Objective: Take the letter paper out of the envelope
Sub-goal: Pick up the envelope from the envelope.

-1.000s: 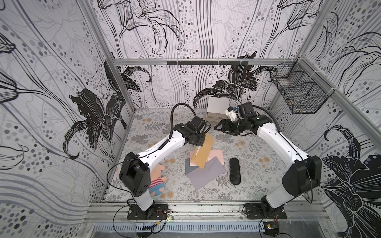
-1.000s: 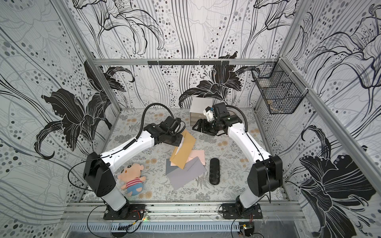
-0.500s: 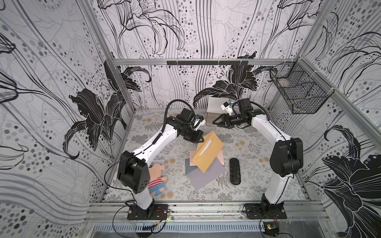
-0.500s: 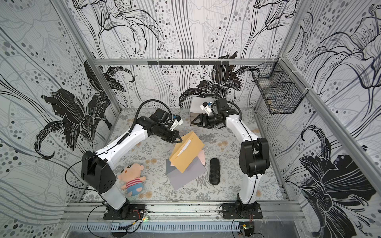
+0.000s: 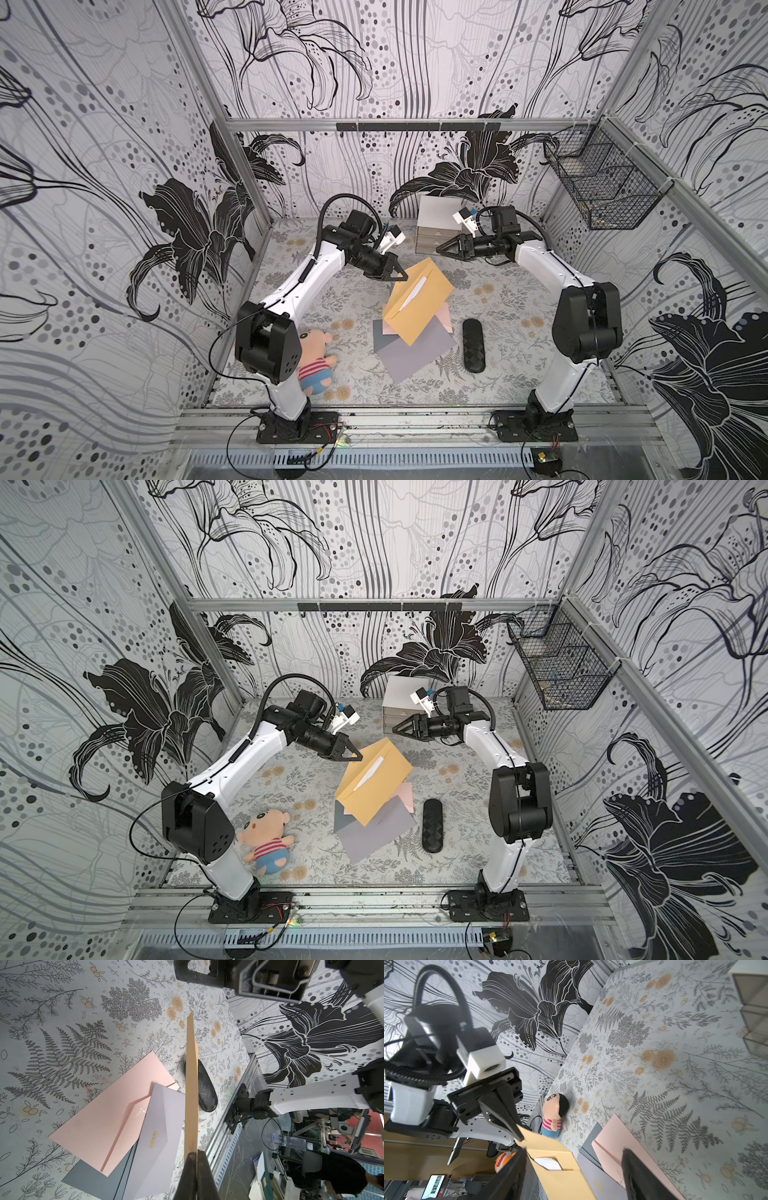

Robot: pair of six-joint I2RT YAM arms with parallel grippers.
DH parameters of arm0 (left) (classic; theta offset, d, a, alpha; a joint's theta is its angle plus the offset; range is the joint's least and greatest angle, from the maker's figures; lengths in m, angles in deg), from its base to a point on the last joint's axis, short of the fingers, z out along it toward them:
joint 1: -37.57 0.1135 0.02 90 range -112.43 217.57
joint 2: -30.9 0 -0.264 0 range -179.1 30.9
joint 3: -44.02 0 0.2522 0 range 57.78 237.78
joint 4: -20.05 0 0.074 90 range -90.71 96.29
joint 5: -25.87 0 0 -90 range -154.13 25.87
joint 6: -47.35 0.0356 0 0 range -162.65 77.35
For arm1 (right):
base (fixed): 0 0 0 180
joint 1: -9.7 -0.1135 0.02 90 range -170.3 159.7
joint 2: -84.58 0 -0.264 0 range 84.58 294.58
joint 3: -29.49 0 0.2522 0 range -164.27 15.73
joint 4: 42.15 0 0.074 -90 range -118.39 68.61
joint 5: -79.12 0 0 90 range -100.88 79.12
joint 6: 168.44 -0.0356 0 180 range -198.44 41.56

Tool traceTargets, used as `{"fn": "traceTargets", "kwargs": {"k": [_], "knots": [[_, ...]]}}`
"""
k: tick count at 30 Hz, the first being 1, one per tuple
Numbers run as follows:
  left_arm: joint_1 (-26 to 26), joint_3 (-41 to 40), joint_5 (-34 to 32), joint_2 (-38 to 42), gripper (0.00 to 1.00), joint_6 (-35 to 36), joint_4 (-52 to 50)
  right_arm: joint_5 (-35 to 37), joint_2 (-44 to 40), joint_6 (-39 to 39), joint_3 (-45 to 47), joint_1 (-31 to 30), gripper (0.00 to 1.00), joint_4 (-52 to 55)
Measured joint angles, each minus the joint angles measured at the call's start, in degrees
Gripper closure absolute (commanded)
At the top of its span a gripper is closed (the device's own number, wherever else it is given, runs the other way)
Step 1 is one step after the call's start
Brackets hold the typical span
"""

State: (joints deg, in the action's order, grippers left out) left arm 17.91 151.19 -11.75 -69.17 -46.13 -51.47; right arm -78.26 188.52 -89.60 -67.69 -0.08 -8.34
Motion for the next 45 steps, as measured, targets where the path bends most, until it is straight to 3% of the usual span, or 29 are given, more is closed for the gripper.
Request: {"fn": "traceTargets", "kwargs": {"k": [11,18,24,28,29,32,35,37,40,44,45], "knots": [[1.16,3.43,7.56,-3.50,1.00,1.16,-2.29,-0.81,-2.01,-0.17,5.77,-2.21,0.25,-0.61],[2.49,7.80,9.90,-5.31,1.00,3.45,-5.64,-2.27,-2.56,-0.33,6.64,-4.90,0.37,0.04],[4.26,8.41,11.15,-7.10,1.00,5.33,-8.70,-3.41,-4.55,-1.29,8.87,-6.12,0.54,0.46],[4.83,8.41,11.13,-7.67,1.00,5.53,-9.05,-4.09,-4.92,-2.03,9.20,-6.29,0.76,0.57],[4.94,8.41,11.10,-7.67,0.95,5.46,-8.98,-4.31,-4.92,-2.03,9.25,-6.43,0.83,0.68],[5.05,8.41,10.56,-7.65,0.69,4.59,-7.58,-4.59,-5.03,-2.54,9.44,-6.97,1.00,1.44],[5.09,8.37,8.11,-7.52,0.58,2.45,-5.14,-4.46,-5.51,-3.52,9.75,-7.45,1.00,1.92],[5.09,7.89,3.28,-6.84,0.54,0.09,-2.58,-3.63,-6.47,-5.14,10.27,-7.58,1.00,1.20],[5.44,4.37,-10.12,-3.04,0.45,-5.40,2.64,-1.03,-9.42,-10.43,12.28,-7.58,1.00,-2.54],[8.46,-3.89,-24.87,6.86,0.24,-15.93,11.98,6.56,-13.62,-22.64,14.93,-7.58,1.00,-13.05],[9.27,-6.23,-27.12,9.84,0.22,-18.95,14.91,9.27,-14.45,-26.36,15.47,-7.58,1.00,-16.13]]}}
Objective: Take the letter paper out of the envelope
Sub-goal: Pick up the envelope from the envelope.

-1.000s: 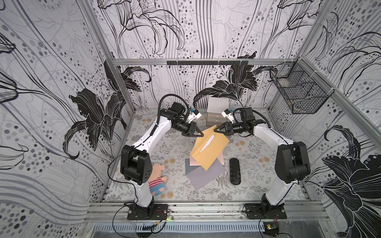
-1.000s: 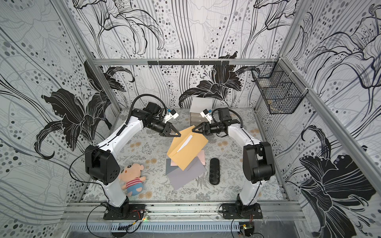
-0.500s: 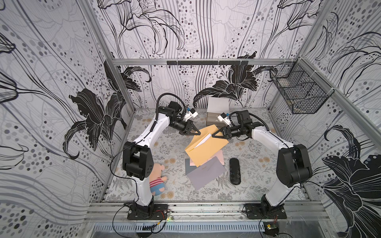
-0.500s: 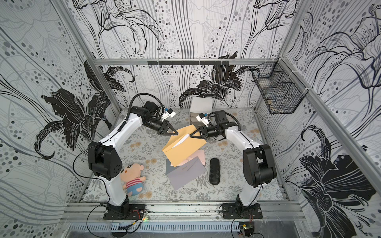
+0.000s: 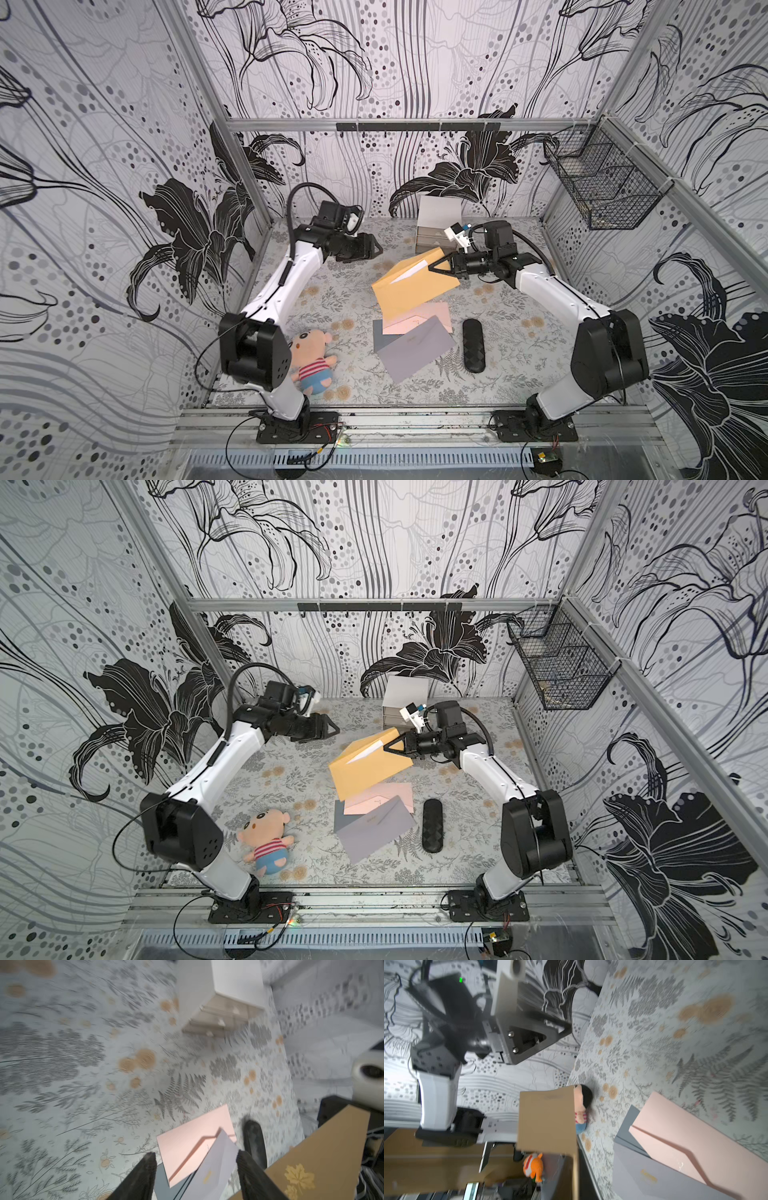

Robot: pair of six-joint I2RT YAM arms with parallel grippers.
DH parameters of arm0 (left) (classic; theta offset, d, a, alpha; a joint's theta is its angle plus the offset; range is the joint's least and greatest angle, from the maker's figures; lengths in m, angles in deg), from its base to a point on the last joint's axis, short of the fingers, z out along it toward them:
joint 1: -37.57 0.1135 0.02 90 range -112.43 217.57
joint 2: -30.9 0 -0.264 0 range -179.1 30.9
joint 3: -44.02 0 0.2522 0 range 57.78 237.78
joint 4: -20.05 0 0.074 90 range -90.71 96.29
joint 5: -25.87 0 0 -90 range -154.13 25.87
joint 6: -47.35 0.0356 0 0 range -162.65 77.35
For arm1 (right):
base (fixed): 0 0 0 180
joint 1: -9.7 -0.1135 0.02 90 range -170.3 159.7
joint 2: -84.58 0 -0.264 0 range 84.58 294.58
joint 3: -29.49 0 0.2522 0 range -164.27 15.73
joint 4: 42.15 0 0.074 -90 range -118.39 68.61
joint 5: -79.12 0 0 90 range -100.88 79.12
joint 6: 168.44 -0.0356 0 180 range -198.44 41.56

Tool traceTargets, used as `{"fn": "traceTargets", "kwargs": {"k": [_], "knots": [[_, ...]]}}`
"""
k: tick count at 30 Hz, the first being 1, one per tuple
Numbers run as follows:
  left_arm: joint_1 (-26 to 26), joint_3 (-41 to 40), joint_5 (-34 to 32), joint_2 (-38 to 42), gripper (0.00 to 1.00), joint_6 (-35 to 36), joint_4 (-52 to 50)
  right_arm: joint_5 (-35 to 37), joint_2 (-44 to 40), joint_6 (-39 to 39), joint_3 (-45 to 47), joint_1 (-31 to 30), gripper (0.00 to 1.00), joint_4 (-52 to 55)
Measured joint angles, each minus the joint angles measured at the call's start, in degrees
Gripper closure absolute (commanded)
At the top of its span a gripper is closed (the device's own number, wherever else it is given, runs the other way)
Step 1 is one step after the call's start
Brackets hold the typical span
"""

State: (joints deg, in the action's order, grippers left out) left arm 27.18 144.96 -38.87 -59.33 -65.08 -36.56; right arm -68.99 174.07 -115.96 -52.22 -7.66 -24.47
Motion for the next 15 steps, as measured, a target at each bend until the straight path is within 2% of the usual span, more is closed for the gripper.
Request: {"fn": "traceTargets", "kwargs": {"k": [2,5,9,15], "knots": [[1.40,-3.43,-2.29,4.31,0.23,-5.64,5.25,6.12,-1.05,-7.54,1.05,-0.04,1.00,-6.40],[1.49,-8.02,-1.77,7.93,0.26,-15.72,14.60,16.96,-1.62,-17.97,2.25,-0.63,1.00,-14.88],[-3.02,-14.80,-0.72,7.23,0.21,-28.24,28.04,31.06,-1.46,-30.47,1.79,-3.28,1.00,-22.64],[-11.63,-20.92,-1.99,3.02,0.15,-43.78,49.35,48.22,-1.42,-43.06,1.07,-9.44,1.00,-28.09]]}}
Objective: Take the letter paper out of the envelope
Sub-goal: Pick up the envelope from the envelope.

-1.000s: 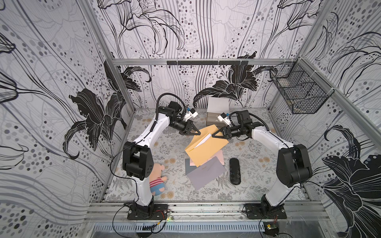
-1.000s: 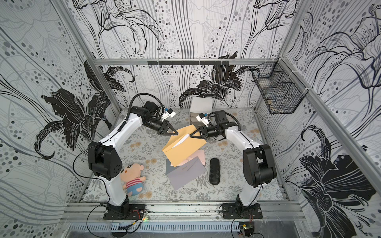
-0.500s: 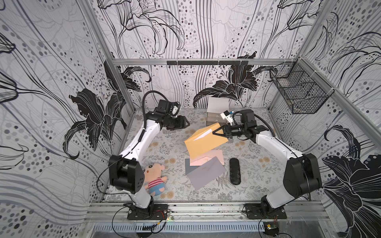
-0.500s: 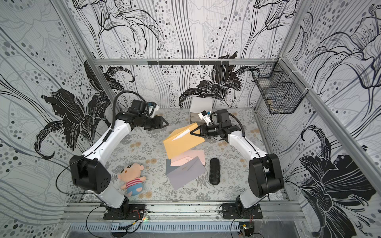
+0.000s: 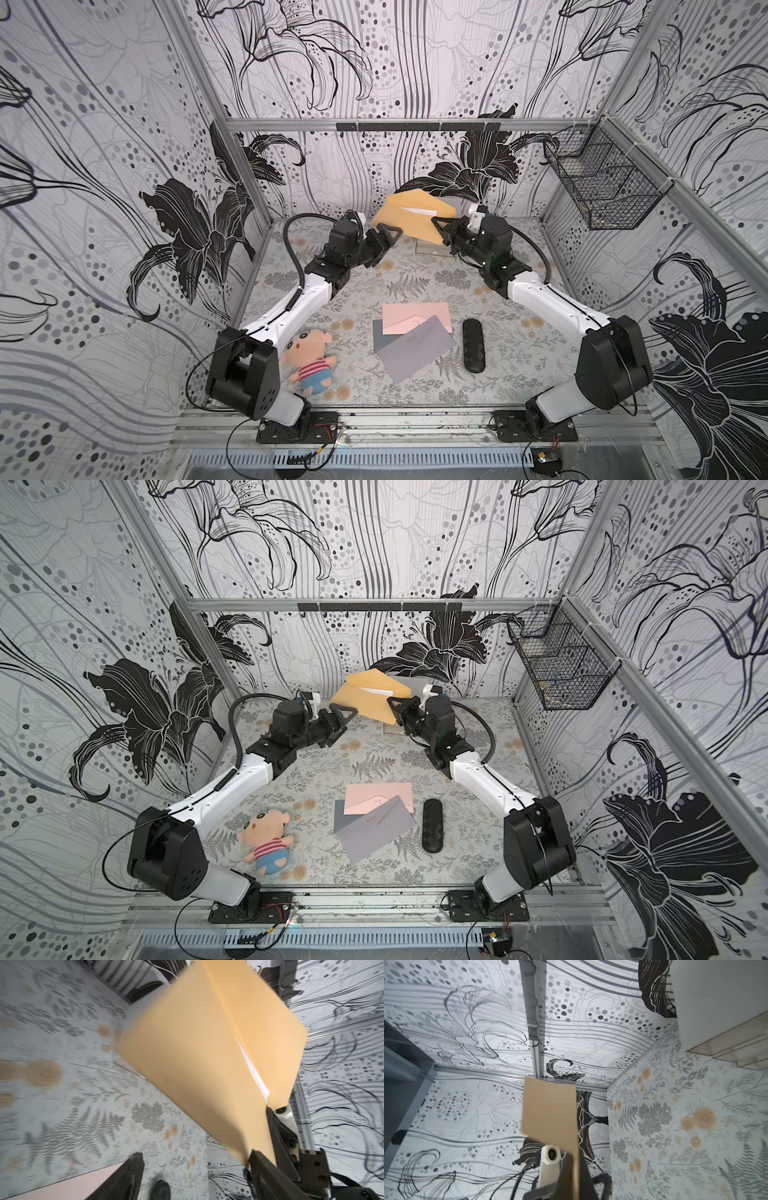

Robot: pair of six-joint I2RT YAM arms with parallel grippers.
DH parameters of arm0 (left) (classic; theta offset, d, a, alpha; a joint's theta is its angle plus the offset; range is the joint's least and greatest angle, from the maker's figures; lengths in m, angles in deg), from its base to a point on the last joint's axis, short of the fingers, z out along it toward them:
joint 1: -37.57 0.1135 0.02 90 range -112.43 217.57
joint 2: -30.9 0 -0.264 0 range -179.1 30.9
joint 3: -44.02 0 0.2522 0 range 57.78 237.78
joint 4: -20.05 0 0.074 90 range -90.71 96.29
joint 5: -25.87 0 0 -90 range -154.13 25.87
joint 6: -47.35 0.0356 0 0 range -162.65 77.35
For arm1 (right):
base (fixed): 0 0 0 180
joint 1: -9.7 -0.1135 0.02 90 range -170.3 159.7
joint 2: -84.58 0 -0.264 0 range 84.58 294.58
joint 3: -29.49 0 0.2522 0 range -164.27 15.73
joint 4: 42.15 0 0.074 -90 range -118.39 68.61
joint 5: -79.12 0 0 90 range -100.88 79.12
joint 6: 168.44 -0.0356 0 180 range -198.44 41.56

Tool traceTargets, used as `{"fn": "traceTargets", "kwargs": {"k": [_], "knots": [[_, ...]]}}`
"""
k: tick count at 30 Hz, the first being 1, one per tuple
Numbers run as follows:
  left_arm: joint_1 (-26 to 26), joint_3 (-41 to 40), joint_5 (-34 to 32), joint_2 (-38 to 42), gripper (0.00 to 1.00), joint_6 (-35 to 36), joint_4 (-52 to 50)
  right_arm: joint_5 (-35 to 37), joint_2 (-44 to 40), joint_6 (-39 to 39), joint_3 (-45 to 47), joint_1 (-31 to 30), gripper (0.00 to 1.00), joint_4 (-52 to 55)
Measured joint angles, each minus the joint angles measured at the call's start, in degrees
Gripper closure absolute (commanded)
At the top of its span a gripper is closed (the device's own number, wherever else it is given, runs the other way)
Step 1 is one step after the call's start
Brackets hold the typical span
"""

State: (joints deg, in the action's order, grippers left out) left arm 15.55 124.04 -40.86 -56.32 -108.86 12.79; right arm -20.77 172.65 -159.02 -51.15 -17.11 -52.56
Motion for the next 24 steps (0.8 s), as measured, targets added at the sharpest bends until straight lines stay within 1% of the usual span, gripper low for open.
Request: {"fn": "traceTargets", "kwargs": {"k": [2,4,7,10,15,18,21,24], "knots": [[-1.49,-0.13,-0.55,-2.12,0.16,-3.56,7.13,3.21,0.00,-2.23,-0.11,-1.33,1.00,-0.42],[-2.43,0.37,-1.07,-4.15,0.20,-5.81,12.26,5.49,0.00,-3.96,-0.11,-2.19,1.00,-0.50],[-3.52,2.25,-1.14,-7.13,0.33,-7.52,16.22,8.35,0.00,-6.29,0.15,-3.06,1.00,-1.29],[-3.93,3.15,-1.14,-9.01,0.47,-8.68,19.32,9.90,0.00,-7.98,0.52,-3.56,1.00,-1.55],[-3.78,4.83,-0.85,-9.97,0.77,-8.63,20.22,10.34,-0.09,-9.31,0.68,-4.48,1.00,-0.90],[-3.17,5.99,-0.42,-10.16,1.00,-8.44,20.59,10.19,-0.33,-9.88,0.68,-4.74,0.99,0.31],[-2.84,6.27,0.96,-10.69,1.00,-8.87,20.96,9.81,-0.98,-9.99,0.68,-4.66,0.82,1.18],[-1.66,7.41,2.12,-11.67,1.00,-8.81,21.20,7.63,-1.81,-9.29,0.70,-4.63,0.55,5.11]]}}
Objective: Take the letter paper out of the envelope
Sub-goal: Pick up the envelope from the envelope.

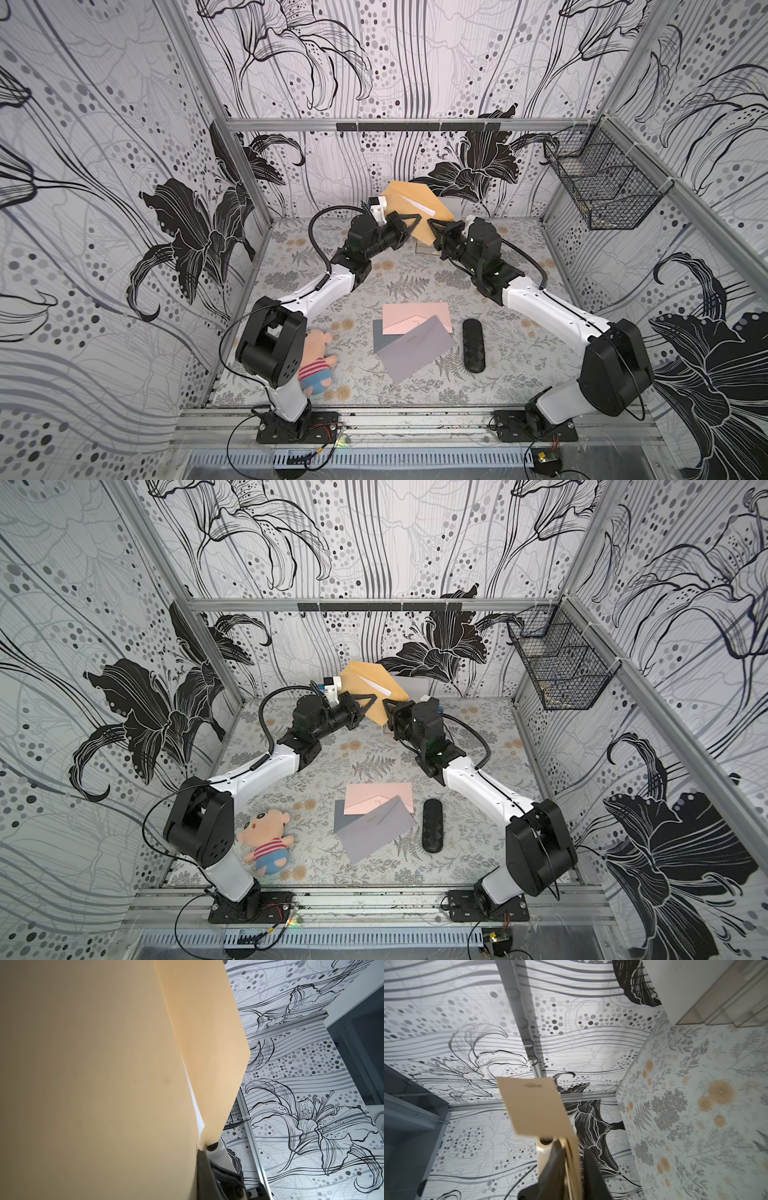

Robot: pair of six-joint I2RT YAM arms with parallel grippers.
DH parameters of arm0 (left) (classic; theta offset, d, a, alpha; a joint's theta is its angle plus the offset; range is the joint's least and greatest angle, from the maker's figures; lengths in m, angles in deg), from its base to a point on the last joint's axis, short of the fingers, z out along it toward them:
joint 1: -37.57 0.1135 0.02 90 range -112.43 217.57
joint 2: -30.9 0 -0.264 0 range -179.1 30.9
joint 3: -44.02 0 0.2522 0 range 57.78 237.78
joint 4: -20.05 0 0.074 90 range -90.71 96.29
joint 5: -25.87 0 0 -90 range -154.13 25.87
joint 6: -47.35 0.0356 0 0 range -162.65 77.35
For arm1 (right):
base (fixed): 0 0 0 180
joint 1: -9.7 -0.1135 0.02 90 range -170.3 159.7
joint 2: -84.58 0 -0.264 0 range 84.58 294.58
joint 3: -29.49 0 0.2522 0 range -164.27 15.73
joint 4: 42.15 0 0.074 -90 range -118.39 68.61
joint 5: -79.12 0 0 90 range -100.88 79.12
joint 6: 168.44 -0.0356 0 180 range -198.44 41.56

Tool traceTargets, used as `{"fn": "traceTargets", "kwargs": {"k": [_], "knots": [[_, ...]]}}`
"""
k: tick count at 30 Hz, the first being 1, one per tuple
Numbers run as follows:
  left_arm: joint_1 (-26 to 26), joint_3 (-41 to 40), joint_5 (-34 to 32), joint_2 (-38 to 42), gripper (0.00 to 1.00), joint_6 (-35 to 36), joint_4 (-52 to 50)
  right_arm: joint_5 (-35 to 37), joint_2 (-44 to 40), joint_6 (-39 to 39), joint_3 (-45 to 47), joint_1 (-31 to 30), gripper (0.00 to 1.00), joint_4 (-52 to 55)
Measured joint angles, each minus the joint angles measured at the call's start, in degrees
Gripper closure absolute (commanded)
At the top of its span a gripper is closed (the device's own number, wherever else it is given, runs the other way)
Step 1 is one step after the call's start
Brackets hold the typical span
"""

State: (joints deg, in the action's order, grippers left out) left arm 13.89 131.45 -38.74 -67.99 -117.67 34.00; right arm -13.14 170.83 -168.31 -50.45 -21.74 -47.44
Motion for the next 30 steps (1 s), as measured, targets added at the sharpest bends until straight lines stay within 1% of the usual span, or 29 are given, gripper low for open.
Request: {"fn": "traceTargets", "kwargs": {"k": [1,2,3,6,8,10,12,14,17,20,22,26,30], "knots": [[0.72,0.46,0.61,-0.15,1.00,0.17,-0.46,-0.92,-0.55,0.94,-0.02,0.02,0.47,2.51],[1.60,0.94,1.33,-0.15,1.00,0.46,-1.25,-1.62,-1.25,2.34,-0.09,0.28,0.42,5.57],[2.36,1.51,2.23,-0.15,1.00,0.87,-2.23,-2.16,-1.90,3.89,-0.33,0.63,0.40,8.33],[5.31,4.17,6.75,-0.15,1.00,3.08,-7.04,-3.15,-4.31,12.74,-4.11,3.69,0.40,21.49],[7.21,6.62,10.95,-0.15,1.00,5.99,-11.87,-3.08,-5.62,21.90,-9.60,5.88,0.42,30.53],[8.61,9.42,14.67,-0.35,1.00,10.29,-18.27,-4.35,-6.71,31.80,-15.45,6.88,0.41,37.09],[9.14,11.56,17.97,-0.44,1.00,14.80,-24.41,-8.11,-7.30,40.96,-20.98,6.95,0.41,42.38],[8.94,12.09,21.84,-0.42,1.00,19.28,-29.73,-14.19,-7.39,49.37,-25.38,6.69,0.42,47.06],[8.59,11.28,26.23,-0.42,1.00,24.20,-36.57,-23.37,-6.58,57.13,-26.58,6.45,0.43,51.78],[8.24,9.66,29.07,-0.13,1.00,28.50,-41.83,-30.14,-4.39,60.61,-24.50,6.32,0.44,53.96],[8.24,8.11,30.40,0.22,1.00,30.25,-43.28,-32.52,-1.99,61.70,-23.91,5.99,0.47,55.54],[7.43,4.13,31.69,0.74,1.00,31.41,-43.58,-35.10,2.82,62.01,-23.89,4.68,0.54,55.93],[5.84,-0.04,31.87,1.77,1.00,30.21,-40.92,-35.47,6.05,61.20,-24.44,3.23,0.60,55.91]]}}
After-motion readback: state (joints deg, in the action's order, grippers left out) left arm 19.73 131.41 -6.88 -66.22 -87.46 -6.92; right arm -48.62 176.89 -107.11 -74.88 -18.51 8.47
